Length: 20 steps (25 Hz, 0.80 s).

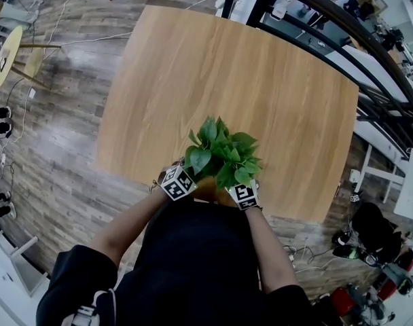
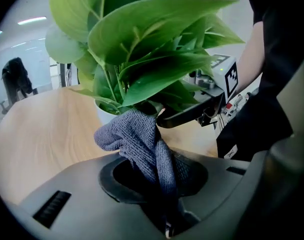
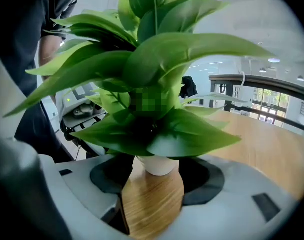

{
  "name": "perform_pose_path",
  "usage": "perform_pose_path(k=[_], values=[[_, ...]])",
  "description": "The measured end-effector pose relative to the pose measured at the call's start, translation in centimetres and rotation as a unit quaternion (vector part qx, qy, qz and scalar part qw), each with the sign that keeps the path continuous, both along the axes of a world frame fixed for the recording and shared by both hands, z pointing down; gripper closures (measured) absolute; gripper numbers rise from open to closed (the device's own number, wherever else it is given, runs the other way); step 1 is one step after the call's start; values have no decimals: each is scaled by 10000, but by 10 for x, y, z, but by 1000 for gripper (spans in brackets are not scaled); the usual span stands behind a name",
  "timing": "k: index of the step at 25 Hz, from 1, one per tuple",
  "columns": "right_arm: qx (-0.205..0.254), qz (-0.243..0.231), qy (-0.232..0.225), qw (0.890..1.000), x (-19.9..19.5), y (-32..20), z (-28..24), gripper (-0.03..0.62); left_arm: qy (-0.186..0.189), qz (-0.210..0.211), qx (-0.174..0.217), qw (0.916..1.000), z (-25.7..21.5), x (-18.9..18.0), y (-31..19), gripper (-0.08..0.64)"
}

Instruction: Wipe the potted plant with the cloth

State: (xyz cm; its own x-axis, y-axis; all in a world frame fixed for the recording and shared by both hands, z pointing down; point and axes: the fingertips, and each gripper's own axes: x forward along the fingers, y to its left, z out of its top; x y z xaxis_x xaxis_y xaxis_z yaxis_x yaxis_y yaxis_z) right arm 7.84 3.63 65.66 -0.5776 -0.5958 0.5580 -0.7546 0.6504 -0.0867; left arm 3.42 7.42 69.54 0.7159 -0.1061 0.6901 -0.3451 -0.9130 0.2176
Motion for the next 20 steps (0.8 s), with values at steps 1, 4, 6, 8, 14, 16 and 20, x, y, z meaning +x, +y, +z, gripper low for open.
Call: perform_pose_path(k=[1,4,6,8,14,16,20], values=[[-8,-35,0,10000,-1,1,-1,322,15,-60,-37,10000,0,-1,0,425],[-43,-233,42,9997,-5,7,-1,322,-91,-17,25,10000,3,-8,-6,425],[-65,-533,138,9985,-8,20,2,322,-168,16,89,9998,5,-14,-15,425],[-167,-870,229,9958,-13,36,3,322,-211,-18,184,9996,4,-22,-22,425],[-94,-62,189,9998,16,18,1,321,-262,-88,428,9987,-1,-28,-37,425],[98,-207,318,9992,15,11,1,316,-255,-159,441,9986,1,-26,-39,425],[234,-502,457,9974,-2,-7,-14,301,-282,-193,469,9983,2,-26,-44,425]])
